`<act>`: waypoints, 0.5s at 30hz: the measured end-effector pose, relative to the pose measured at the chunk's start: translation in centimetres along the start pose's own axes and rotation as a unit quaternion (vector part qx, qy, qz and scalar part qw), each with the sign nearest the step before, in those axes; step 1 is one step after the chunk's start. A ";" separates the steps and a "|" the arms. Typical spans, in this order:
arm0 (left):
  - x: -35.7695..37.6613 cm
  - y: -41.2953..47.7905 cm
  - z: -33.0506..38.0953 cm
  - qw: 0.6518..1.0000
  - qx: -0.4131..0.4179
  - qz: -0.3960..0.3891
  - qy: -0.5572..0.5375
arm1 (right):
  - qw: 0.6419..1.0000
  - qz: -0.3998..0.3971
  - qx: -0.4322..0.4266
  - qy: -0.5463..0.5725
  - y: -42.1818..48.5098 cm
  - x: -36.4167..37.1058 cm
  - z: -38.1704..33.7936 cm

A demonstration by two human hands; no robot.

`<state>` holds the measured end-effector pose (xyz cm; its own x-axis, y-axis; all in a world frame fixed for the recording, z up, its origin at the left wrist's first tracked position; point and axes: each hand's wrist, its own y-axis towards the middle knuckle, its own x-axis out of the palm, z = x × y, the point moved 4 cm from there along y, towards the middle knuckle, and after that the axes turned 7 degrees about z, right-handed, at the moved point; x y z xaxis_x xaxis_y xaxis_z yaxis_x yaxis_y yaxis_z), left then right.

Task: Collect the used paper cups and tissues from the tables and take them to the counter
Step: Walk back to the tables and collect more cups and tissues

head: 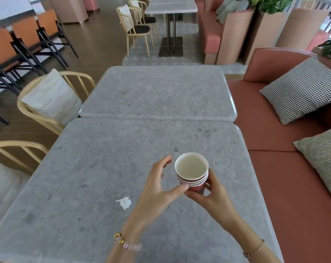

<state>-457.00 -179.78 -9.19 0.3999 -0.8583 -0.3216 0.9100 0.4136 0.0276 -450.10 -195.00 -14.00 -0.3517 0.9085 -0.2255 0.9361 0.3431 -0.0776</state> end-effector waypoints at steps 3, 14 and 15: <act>-0.9 0.1 0.1 0.999 0.023 0.042 0.015 | 1.000 0.003 0.004 -0.003 0.1 -0.1 0.1; -2.9 -0.3 1.4 0.887 0.225 0.194 0.352 | 1.000 0.002 0.005 -0.001 0.0 0.0 0.0; -3.0 -0.4 1.2 0.877 0.233 0.197 0.371 | 1.000 -0.002 0.002 0.000 0.0 0.1 0.0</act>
<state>-458.40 -177.78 -7.09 0.6699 -0.1706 -0.7226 0.7318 0.3163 0.6037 -450.14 -194.86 -14.00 -0.3546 0.9073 -0.2260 0.9350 0.3450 -0.0820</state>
